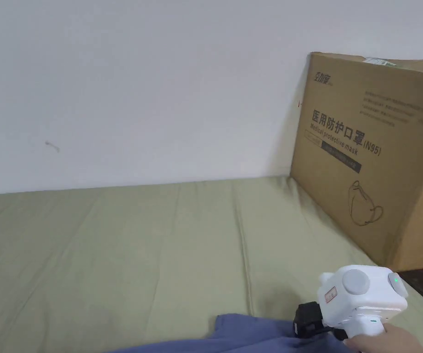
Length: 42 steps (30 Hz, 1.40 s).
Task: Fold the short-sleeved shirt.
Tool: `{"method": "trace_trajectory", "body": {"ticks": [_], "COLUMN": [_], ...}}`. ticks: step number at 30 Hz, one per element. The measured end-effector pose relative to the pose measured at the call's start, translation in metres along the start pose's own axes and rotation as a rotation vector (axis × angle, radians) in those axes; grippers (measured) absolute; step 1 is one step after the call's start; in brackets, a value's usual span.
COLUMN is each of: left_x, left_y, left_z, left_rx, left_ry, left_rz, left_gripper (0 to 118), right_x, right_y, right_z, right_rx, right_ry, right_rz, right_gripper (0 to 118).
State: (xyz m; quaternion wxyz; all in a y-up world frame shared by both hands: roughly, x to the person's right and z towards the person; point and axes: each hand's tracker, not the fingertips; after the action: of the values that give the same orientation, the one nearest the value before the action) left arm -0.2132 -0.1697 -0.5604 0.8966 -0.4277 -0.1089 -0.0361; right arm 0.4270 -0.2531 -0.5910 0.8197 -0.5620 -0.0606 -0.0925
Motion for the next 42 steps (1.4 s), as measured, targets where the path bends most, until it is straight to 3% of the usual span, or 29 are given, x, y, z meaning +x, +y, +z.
{"method": "trace_trajectory", "body": {"ticks": [1, 2, 3, 4, 6, 11, 15, 24, 32, 42], "left_x": [0.000, -0.004, -0.003, -0.002, 0.000, 0.004, 0.007, 0.016, 0.010, -0.017], "left_y": [0.001, -0.002, -0.001, -0.001, -0.002, 0.007, 0.019, 0.050, 0.116, 0.210], "left_z": [0.002, 0.004, 0.008, 0.013, 0.027, 0.081, 0.137, 0.253, 0.292, 0.249], "left_rx": [0.005, 0.010, 0.017, 0.026, 0.051, 0.146, 0.252, 0.440, 0.517, 0.568], "left_ry": [0.000, -0.003, -0.007, -0.009, -0.003, -0.017, -0.035, -0.034, 0.018, 0.081], "left_rz": [0.011, 0.018, 0.024, 0.026, 0.027, 0.029, 0.024, -0.029, -0.038, 0.056], "left_gripper": [1, 1, 1, 1, 1, 1, 1, 1, 1, 1], "right_x": [-0.003, -0.005, -0.010, -0.013, -0.016, -0.003, -0.003, -0.015, -0.040, -0.080], "right_y": [-0.002, -0.003, -0.005, -0.006, -0.008, -0.023, -0.042, -0.066, -0.013, 0.106], "right_z": [0.007, 0.015, 0.029, 0.045, 0.081, 0.180, 0.261, 0.398, 0.450, 0.471], "right_rx": [0.014, 0.016, 0.020, 0.050, 0.142, 0.321, 0.409, 0.615, 0.725, 0.862], "right_ry": [0.036, 0.096, 0.146, 0.147, 0.095, 0.129, 0.111, 0.114, 0.098, 0.047], "right_rz": [0.004, 0.001, -0.002, 0.009, 0.061, 0.018, 0.097, 0.085, 0.073, 0.025], "right_gripper": [70, 50, 12, 2, 2, 2, 2, 2, 2, 2]}}
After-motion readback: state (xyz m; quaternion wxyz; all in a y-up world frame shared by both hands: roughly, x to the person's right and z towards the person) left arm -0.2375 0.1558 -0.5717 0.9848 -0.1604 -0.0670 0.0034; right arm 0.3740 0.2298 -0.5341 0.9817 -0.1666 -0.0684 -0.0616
